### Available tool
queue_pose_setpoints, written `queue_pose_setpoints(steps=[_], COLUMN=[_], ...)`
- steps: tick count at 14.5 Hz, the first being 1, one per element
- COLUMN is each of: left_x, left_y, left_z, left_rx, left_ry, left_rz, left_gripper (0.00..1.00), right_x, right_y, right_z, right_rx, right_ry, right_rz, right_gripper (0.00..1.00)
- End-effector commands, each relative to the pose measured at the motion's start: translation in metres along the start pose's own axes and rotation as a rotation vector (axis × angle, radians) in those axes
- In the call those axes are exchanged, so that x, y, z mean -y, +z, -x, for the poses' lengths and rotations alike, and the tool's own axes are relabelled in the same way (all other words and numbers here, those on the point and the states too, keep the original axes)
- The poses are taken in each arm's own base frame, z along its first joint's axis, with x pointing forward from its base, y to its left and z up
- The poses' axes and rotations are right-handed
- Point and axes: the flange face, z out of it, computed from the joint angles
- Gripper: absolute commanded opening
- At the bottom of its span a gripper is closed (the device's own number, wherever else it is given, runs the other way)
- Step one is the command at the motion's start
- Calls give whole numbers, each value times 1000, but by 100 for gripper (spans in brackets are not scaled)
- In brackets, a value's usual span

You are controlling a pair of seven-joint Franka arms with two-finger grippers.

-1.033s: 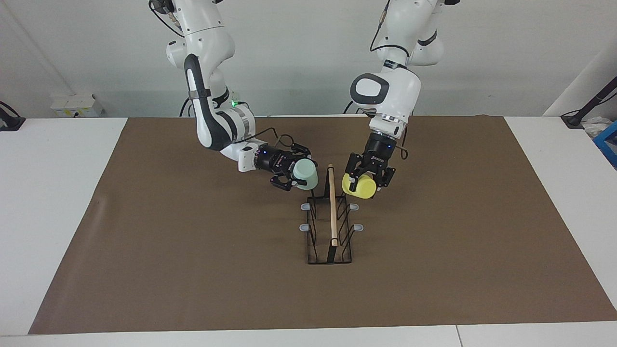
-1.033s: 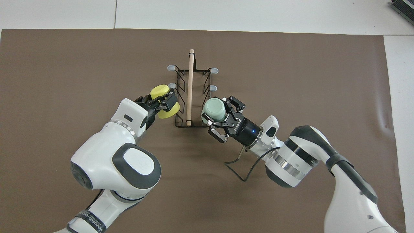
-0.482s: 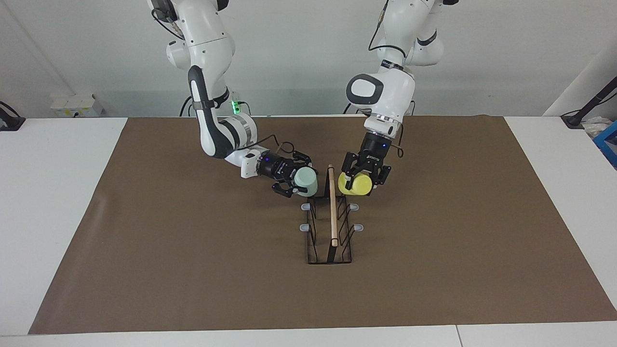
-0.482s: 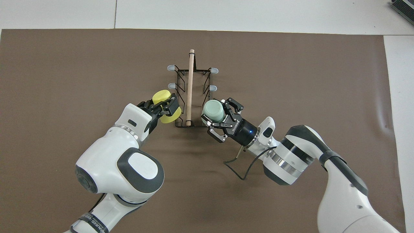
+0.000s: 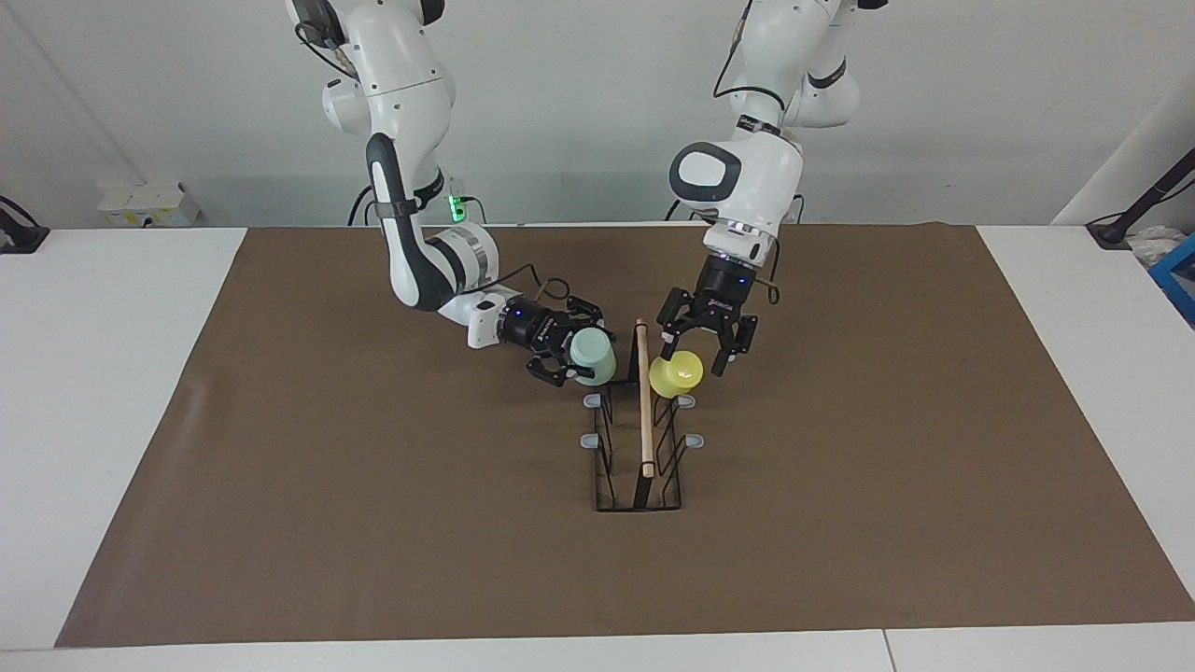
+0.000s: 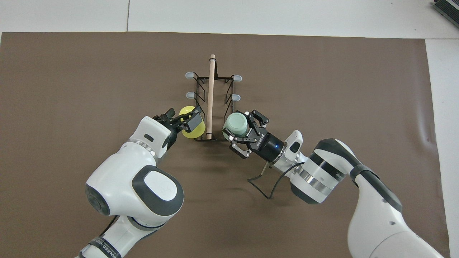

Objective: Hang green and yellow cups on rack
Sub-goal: 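Release the yellow cup and withdraw the left gripper from the rack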

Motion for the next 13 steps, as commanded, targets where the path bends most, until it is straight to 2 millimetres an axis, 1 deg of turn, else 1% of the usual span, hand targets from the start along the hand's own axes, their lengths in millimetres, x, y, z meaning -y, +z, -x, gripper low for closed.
queue_pose_setpoints(steps=[1, 3, 4, 6, 8, 10, 11, 12, 13], left_x=[-3, 0, 1, 9, 29, 54, 67, 74, 86], left_y=[-5, -4, -5, -3, -4, -13, -17, -23, -28], left_z=[-8, -21, -32, -53, -81, -110, -121, -133, -142], left_rx=[6, 14, 14, 34, 82, 139, 171, 194, 225], left_ry=[-25, -41, -52, -65, -57, -1, 37, 82, 121], left_rz=[32, 58, 78, 121, 174, 205, 207, 205, 195], left_gripper=[100, 100, 100, 100, 100, 100, 100, 100, 100], right_x=[0, 0, -1, -2, -3, -4, -5, -5, -5], right_y=[1, 0, -1, -4, -5, -8, -10, -12, -13], right_z=[5, 8, 8, 11, 14, 17, 19, 22, 24], right_rx=[-12, 3, 9, 34, 59, 85, 99, 110, 119], right_ry=[-7, -6, -6, -2, 0, 2, 5, 7, 9], right_rz=[66, 72, 76, 89, 97, 105, 109, 112, 115], right_gripper=[100, 100, 100, 100, 100, 100, 100, 100, 100])
